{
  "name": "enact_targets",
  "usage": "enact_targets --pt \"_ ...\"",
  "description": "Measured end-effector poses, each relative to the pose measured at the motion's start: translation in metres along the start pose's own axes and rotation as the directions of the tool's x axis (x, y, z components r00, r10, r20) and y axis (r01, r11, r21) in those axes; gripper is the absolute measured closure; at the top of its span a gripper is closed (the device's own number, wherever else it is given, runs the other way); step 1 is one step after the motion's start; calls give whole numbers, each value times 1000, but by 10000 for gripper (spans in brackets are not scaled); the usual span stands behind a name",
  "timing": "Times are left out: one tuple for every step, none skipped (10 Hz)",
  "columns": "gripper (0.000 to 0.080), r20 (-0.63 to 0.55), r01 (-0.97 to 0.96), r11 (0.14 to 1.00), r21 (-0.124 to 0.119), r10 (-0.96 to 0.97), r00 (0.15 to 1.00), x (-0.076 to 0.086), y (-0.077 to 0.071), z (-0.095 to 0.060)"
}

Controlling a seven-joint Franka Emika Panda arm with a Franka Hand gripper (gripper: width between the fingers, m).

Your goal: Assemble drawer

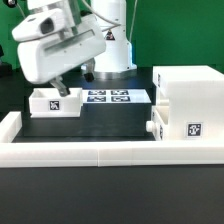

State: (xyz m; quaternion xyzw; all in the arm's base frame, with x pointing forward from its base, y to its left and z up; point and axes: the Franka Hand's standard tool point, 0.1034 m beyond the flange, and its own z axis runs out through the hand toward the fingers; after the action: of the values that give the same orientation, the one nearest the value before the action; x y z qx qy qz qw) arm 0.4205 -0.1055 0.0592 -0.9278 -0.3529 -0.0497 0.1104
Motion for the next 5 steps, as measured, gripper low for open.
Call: enact_targets --pt "150 -5 -100 995 -10 100 995 -10 -3 -1" --pt "150 -16 -180 984 -13 179 984 -17 -4 -1" --pt "150 -16 -225 974 -10 225 974 -14 -4 0" --pt "150 -17 -287 958 -8 286 958 -13 -4 0" --pt "150 -17 -336 942 -7 336 942 -14 -4 0"
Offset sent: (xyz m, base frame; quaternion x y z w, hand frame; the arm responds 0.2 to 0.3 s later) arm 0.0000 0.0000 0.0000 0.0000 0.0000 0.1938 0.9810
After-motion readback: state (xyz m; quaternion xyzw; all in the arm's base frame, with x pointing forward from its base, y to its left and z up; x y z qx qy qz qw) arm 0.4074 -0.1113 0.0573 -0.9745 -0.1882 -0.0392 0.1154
